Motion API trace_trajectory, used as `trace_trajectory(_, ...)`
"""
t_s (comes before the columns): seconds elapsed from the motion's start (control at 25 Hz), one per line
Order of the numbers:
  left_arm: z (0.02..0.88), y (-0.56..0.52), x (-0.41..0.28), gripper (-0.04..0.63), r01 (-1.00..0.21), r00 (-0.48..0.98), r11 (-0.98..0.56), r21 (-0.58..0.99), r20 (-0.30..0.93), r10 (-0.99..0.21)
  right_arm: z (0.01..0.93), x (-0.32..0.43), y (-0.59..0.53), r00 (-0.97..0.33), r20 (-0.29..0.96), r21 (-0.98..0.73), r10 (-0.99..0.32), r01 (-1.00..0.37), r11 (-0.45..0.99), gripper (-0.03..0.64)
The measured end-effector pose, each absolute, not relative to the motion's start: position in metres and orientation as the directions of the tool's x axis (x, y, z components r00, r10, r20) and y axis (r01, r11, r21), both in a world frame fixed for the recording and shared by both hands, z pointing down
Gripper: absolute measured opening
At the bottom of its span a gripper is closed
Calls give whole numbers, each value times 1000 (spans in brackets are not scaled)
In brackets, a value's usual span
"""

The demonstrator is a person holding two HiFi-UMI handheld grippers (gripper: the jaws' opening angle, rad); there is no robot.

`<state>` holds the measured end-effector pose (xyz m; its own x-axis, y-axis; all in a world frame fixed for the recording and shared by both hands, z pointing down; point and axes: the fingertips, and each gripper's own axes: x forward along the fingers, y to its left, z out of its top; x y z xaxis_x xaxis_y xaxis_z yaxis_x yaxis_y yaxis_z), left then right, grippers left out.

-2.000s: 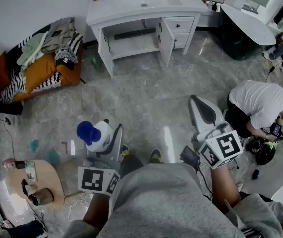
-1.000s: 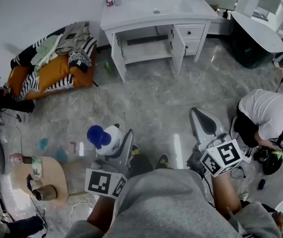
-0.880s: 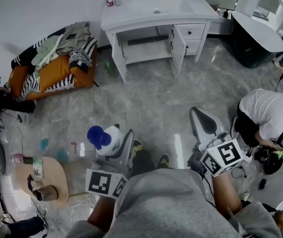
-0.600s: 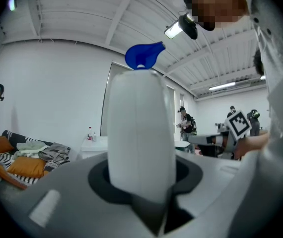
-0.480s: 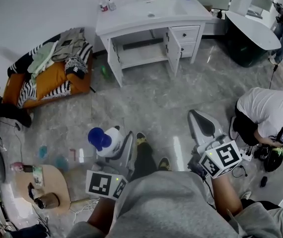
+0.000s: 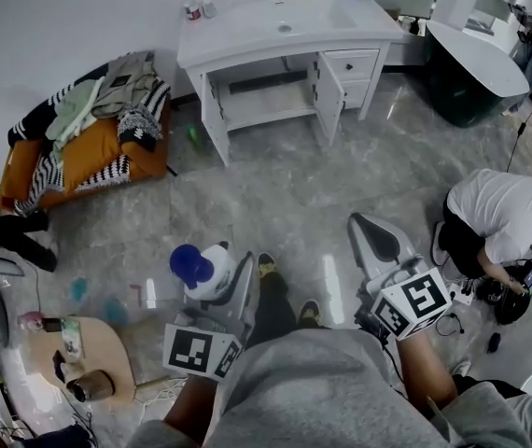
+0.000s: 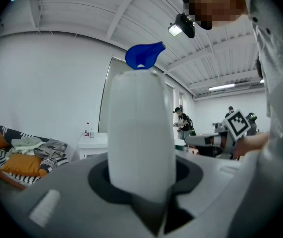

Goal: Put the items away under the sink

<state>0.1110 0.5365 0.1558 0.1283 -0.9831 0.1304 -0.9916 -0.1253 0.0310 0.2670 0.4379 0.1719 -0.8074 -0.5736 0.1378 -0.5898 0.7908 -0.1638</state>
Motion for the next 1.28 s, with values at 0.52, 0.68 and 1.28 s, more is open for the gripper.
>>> trace_trajectory(0.52, 179, 484, 55, 164, -991, 127, -117, 64, 188, -974, 194, 211, 383, -808, 209, -171, -551, -585, 793, 0)
trace_trajectory(0.68, 177, 451, 36, 164, -989, 140, -128, 76, 178, -974, 199, 186, 354, -804, 229, -178, -549, -589, 788, 0)
trace_trajectory(1.28, 183, 368, -39, 164, -981, 175, -155, 113, 198, -964, 201, 106, 280, -784, 278, -152, -554, -606, 781, 0)
